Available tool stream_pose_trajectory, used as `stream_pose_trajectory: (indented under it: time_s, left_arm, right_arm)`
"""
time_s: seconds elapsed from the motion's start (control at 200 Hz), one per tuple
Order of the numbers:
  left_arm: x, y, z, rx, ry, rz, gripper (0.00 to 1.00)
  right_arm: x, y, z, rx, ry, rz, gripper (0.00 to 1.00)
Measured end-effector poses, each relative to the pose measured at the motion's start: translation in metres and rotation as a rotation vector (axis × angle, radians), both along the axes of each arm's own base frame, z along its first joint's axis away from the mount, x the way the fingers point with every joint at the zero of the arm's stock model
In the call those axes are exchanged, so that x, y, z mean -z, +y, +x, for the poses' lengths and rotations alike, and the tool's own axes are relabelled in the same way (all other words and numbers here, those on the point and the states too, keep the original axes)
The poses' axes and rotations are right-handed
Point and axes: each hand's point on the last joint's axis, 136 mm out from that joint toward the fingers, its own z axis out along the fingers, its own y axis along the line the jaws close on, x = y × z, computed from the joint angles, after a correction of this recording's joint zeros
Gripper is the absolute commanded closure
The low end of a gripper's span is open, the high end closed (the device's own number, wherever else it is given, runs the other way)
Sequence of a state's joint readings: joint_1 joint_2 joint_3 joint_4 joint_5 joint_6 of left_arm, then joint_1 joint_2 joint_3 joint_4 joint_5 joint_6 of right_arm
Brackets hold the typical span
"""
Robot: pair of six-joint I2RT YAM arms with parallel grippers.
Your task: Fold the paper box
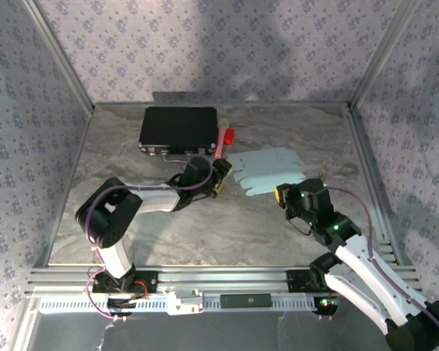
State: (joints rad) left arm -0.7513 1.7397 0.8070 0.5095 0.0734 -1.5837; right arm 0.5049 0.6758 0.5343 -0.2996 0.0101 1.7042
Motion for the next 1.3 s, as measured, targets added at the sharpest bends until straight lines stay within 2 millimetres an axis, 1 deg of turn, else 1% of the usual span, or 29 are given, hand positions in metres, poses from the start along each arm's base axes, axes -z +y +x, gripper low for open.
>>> stream_pose_trajectory:
  time_s: [0.085, 0.165, 0.21, 0.28, 0.335, 0.455, 0.52, 0.585, 0.66, 0.69, 0.725, 0.889, 0.924, 0.974, 1.064, 1.124, 1.199, 1.239, 1.299]
  left_arm:
    - [-0.002, -0.005, -0.003, -0.033, 0.005, -0.058, 0.14]
    - [-0.003, -0.011, 0.000, -0.059, 0.005, -0.115, 0.14]
    - [0.000, -0.013, 0.005, -0.077, 0.010, -0.141, 0.14]
    - [0.011, -0.016, 0.012, -0.108, 0.025, -0.172, 0.14]
    - [0.020, -0.019, 0.018, -0.131, 0.033, -0.194, 0.16]
    - [0.017, -0.023, 0.032, -0.179, 0.003, -0.268, 0.21]
    - [0.018, -0.022, 0.034, -0.193, -0.002, -0.278, 0.23]
    - [0.015, -0.022, 0.037, -0.208, -0.012, -0.292, 0.32]
    - [0.010, -0.022, 0.041, -0.221, -0.027, -0.307, 0.46]
    - [0.009, -0.022, 0.042, -0.229, -0.031, -0.313, 0.53]
    - [0.008, -0.021, 0.043, -0.237, -0.037, -0.315, 0.64]
    - [0.012, -0.011, 0.042, -0.272, -0.040, -0.298, 0.95]
    - [0.012, -0.009, 0.040, -0.274, -0.038, -0.288, 1.00]
    - [0.010, -0.005, 0.038, -0.279, -0.032, -0.279, 1.00]
    - [-0.004, -0.001, 0.033, -0.290, -0.028, -0.261, 1.00]
    - [-0.020, 0.005, 0.030, -0.305, -0.028, -0.250, 1.00]
    - [-0.042, 0.012, 0.023, -0.319, -0.019, -0.222, 1.00]
    - [-0.053, 0.015, 0.020, -0.328, -0.005, -0.193, 1.00]
    - [-0.074, 0.018, 0.018, -0.342, 0.022, -0.139, 1.00]
  right_arm:
    - [0.000, -0.001, 0.000, 0.005, 0.004, -0.002, 1.00]
    - [-0.002, -0.002, 0.001, 0.006, 0.005, -0.001, 1.00]
    - [-0.003, -0.001, 0.001, 0.006, 0.004, 0.004, 1.00]
    - [-0.006, 0.000, 0.001, 0.005, 0.002, 0.012, 1.00]
    - [-0.007, 0.000, 0.001, 0.004, 0.001, 0.017, 1.00]
    - [-0.011, 0.000, -0.001, 0.002, -0.001, 0.025, 1.00]
    - [-0.015, 0.000, -0.002, -0.001, -0.006, 0.030, 1.00]
    - [-0.017, 0.000, -0.003, -0.003, -0.010, 0.033, 1.00]
    - [-0.018, 0.000, -0.005, -0.007, -0.009, 0.035, 1.00]
    - [-0.017, 0.000, -0.005, -0.007, -0.006, 0.034, 1.00]
    - [-0.017, -0.001, -0.006, -0.006, -0.003, 0.033, 1.00]
    - [-0.014, -0.004, -0.008, 0.001, 0.012, 0.031, 1.00]
    - [-0.013, -0.004, -0.009, -0.002, 0.018, 0.031, 1.00]
    - [-0.011, -0.003, -0.010, -0.009, 0.029, 0.030, 1.00]
    - [-0.010, -0.003, -0.013, -0.030, 0.049, 0.014, 0.76]
    - [-0.016, -0.004, -0.012, -0.043, 0.044, -0.012, 0.65]
    - [-0.034, -0.006, -0.010, -0.065, 0.007, -0.052, 0.57]
    - [-0.048, -0.006, -0.008, -0.083, -0.028, -0.078, 0.53]
    - [-0.069, -0.005, -0.006, -0.117, -0.084, -0.115, 0.50]
